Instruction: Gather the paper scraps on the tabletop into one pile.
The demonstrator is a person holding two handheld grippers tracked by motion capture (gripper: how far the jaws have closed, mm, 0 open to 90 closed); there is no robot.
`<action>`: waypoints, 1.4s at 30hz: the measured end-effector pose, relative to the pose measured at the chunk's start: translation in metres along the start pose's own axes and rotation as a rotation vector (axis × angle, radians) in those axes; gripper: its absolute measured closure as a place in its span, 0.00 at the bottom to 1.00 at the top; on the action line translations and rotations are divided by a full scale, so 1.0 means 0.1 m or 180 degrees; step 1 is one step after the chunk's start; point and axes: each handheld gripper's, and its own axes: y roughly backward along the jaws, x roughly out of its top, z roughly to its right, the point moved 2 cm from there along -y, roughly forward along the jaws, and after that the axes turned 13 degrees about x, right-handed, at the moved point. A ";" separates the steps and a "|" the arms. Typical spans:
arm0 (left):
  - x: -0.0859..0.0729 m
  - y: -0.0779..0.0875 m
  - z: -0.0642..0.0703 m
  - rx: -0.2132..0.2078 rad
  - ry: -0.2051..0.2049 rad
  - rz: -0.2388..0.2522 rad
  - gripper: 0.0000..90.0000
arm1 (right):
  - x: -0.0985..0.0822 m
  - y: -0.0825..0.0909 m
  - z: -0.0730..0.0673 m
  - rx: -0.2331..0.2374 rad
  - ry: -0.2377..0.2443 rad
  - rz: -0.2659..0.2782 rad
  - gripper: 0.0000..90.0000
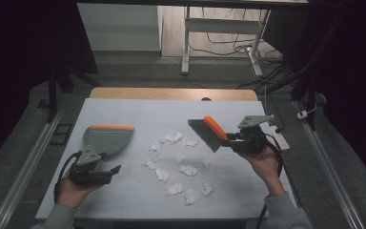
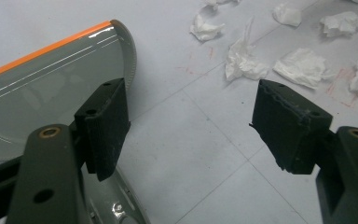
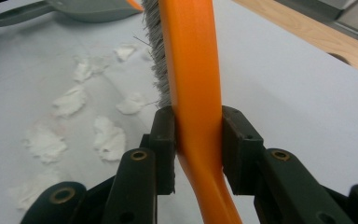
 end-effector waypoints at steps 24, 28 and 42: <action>-0.08 -0.07 0.01 -0.0042 0.0017 -0.0018 0.31 | 0.02 -0.29 0.56 -0.0917 -0.0261 -0.0845 0.76; -0.09 -0.08 0.02 -0.0052 -0.0005 -0.0034 0.31 | 0.03 -0.41 0.63 -0.0955 -0.0204 -0.0984 0.76; -0.09 -0.05 -0.05 0.0097 0.0097 0.0078 0.34 | 0.14 -0.83 0.48 -0.0868 0.0124 -0.1493 0.78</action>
